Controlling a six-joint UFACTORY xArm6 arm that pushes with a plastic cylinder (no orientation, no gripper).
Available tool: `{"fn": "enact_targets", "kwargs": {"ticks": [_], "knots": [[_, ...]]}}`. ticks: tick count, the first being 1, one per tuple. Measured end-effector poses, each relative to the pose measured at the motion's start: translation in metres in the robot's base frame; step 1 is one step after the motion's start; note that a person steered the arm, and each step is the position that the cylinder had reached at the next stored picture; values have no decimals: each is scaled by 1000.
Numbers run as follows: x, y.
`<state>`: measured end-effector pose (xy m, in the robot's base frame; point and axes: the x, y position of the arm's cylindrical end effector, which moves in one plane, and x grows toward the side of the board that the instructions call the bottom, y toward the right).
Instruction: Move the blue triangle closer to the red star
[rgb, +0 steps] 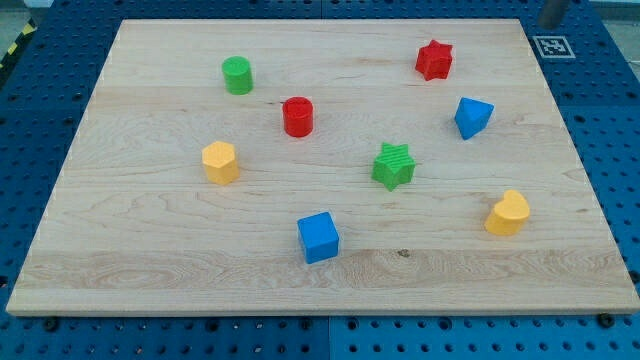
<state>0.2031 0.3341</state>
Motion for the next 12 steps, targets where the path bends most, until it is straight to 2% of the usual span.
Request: {"fn": "enact_targets", "kwargs": {"ticks": [6, 7, 10, 11, 12], "knots": [[5, -11], [51, 4], [109, 11], [163, -3], [193, -18]]}}
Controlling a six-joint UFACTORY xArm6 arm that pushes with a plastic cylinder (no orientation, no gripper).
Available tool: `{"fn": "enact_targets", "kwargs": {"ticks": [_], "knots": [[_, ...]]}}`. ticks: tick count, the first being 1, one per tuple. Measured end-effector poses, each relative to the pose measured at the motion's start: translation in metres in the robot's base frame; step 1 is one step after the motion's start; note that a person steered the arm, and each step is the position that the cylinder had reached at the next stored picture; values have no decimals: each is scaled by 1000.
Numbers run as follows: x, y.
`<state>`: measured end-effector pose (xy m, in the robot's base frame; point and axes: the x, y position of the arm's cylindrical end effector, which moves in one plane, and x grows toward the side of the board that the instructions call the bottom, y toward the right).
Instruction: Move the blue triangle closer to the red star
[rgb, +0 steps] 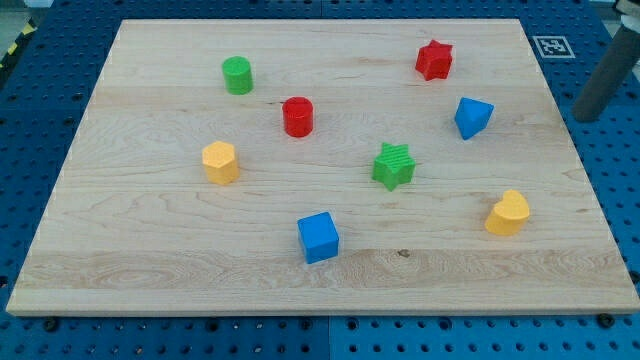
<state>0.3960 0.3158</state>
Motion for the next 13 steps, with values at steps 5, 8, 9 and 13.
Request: {"fn": "enact_targets", "kwargs": {"ticks": [5, 8, 9, 13], "knots": [[18, -50], [25, -105], [22, -124], [-22, -151]]}}
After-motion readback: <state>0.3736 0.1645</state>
